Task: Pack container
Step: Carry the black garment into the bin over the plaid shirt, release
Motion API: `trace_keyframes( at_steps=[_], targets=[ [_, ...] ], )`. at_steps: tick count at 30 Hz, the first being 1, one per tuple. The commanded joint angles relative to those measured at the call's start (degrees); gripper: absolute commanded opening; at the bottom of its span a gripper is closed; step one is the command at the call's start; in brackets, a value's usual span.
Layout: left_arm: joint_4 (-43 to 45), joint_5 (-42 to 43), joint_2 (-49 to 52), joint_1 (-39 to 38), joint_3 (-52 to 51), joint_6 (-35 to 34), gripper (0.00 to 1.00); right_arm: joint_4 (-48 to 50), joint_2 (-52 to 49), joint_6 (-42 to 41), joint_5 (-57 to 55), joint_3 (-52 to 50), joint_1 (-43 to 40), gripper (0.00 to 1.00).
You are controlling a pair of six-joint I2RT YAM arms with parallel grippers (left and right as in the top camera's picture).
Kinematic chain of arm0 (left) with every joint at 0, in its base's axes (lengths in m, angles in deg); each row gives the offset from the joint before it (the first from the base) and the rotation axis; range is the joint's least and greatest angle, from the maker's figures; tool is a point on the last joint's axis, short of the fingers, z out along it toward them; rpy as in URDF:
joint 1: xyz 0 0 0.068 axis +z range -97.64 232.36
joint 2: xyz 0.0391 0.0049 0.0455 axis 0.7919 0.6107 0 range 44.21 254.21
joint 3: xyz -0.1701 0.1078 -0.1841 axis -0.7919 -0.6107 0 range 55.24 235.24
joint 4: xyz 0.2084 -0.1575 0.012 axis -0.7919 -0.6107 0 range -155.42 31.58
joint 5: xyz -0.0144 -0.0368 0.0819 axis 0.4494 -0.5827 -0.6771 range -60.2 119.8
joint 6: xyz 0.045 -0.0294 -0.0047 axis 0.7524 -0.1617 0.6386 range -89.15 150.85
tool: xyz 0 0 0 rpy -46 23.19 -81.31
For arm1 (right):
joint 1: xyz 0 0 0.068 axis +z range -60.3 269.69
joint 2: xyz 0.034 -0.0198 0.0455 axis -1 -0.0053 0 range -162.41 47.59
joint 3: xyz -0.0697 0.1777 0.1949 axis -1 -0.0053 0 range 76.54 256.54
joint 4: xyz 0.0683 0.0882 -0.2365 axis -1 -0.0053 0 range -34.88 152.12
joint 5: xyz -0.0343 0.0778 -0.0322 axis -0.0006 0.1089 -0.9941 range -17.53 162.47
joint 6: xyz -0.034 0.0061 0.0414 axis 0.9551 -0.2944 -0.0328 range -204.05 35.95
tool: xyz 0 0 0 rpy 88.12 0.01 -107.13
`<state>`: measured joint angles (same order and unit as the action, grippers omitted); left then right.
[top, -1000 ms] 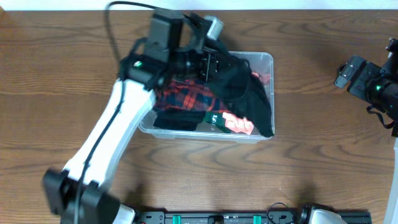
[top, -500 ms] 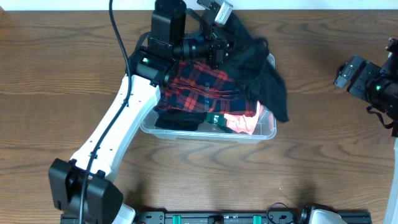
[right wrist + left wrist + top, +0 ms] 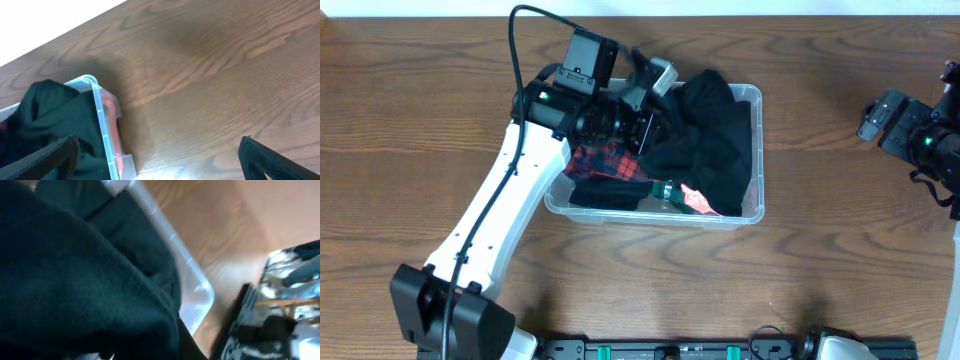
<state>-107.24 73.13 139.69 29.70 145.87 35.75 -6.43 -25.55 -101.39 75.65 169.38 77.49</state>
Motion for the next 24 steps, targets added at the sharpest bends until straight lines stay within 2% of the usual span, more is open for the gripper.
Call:
trace_keyframes(
  at_steps=[1, 3, 5, 8, 9, 10, 15, 19, 24],
  targets=[
    [-4.0, -6.71, -1.07, -0.39, 1.22, 0.35, 0.14, -0.09, -0.15, -0.2, 0.02, 0.0, -0.24, 0.99],
    [-7.15, -13.16, -1.16, -0.42, 1.22, -4.39, 0.17, -0.09, -0.15, -0.2, 0.02, 0.0, -0.24, 0.99],
    [-10.32, -20.41, -1.16, -0.42, 1.22, -7.78, 0.43, -0.09, -0.15, -0.2, 0.02, 0.0, -0.24, 0.99],
    [-13.84, -30.47, -1.4, -0.39, 1.22, -10.82, 0.45, -0.07, -0.15, -0.2, 0.02, 0.0, -0.24, 0.99],
    [-14.53, -33.14, -1.73, -0.39, 1.22, -11.89, 0.56, -0.07, -0.15, -0.2, 0.02, 0.0, -0.24, 0.99],
    [-14.99, -35.43, -2.38, -0.39, 1.29, -13.11, 0.59, -0.09, -0.15, -0.22, 0.02, 0.0, -0.24, 0.99],
    [-13.11, -38.91, -8.04, -0.42, 3.37, -14.69, 0.6, -0.09, -0.15, -0.2, 0.02, 0.0, -0.24, 0.99],
    [-6.08, -37.55, -13.27, -1.07, 4.42, -14.67, 0.61, -0.07, -0.15, -0.2, 0.02, 0.0, -0.24, 0.99],
    [-0.44, -34.93, -12.37, -4.46, 4.02, -12.66, 0.59, -0.07, -0.15, -0.2, 0.02, 0.0, -0.24, 0.99]
  ],
)
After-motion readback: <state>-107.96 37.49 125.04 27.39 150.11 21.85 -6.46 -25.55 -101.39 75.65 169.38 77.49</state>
